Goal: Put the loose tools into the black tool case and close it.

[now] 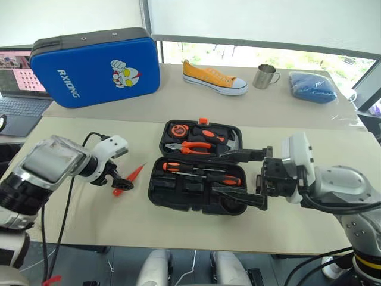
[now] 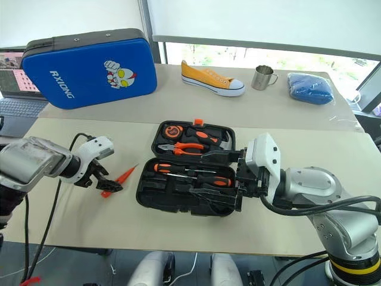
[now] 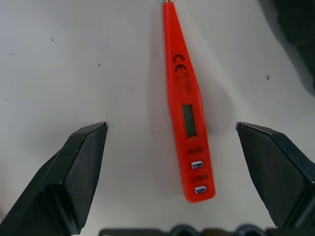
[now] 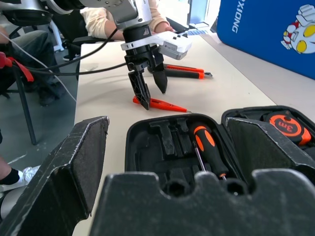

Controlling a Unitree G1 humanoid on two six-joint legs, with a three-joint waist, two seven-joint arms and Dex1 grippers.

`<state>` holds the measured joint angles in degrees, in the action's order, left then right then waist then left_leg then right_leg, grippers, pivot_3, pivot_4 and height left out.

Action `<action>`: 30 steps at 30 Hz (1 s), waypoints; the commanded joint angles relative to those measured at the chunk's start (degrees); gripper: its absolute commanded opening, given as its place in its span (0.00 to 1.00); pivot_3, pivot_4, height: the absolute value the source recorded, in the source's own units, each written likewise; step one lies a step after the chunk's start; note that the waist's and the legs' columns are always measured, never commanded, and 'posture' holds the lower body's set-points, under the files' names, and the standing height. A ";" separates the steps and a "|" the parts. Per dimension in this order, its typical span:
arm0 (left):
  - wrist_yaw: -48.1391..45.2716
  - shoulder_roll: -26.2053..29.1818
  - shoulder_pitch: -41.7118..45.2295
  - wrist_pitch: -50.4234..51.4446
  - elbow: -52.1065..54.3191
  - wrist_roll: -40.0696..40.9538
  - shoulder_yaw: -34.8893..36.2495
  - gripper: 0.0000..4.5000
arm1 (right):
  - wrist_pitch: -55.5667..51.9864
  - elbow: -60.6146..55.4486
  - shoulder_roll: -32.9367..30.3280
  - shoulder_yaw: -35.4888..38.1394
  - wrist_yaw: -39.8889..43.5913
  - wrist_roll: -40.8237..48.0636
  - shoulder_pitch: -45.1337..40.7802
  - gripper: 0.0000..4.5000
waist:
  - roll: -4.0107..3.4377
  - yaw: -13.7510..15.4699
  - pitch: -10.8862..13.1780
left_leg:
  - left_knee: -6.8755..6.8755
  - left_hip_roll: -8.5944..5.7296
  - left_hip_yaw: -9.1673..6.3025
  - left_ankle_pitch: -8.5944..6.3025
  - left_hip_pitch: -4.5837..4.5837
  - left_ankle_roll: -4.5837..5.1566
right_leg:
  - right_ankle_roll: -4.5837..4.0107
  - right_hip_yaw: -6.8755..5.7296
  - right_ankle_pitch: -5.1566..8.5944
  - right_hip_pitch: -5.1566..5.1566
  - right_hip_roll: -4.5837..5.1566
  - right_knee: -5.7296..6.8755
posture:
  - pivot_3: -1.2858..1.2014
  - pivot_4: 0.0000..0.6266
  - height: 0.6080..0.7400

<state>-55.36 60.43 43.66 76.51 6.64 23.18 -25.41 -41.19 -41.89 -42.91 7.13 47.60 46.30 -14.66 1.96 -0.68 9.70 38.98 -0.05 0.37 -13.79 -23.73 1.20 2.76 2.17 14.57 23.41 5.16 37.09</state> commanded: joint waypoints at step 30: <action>-10.08 2.08 6.16 -30.55 -11.36 -13.80 2.15 0.09 | 1.58 -2.25 -7.73 5.28 3.95 3.77 8.90 1.00 | 0.11 0.84 0.05 | 0.15 0.01 -0.04 0.00 0.01 0.01 | 0.05 -0.10 0.02 -0.14 0.03 -0.04 | 0.52 0.24 0.99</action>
<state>-60.20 63.27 46.07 51.99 -6.51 9.55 -24.20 -40.21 -42.33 -49.67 10.45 50.73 49.18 -7.13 2.07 0.16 9.74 39.15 -0.04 0.34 -13.79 -23.76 1.21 2.84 2.07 14.57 23.27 5.22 37.04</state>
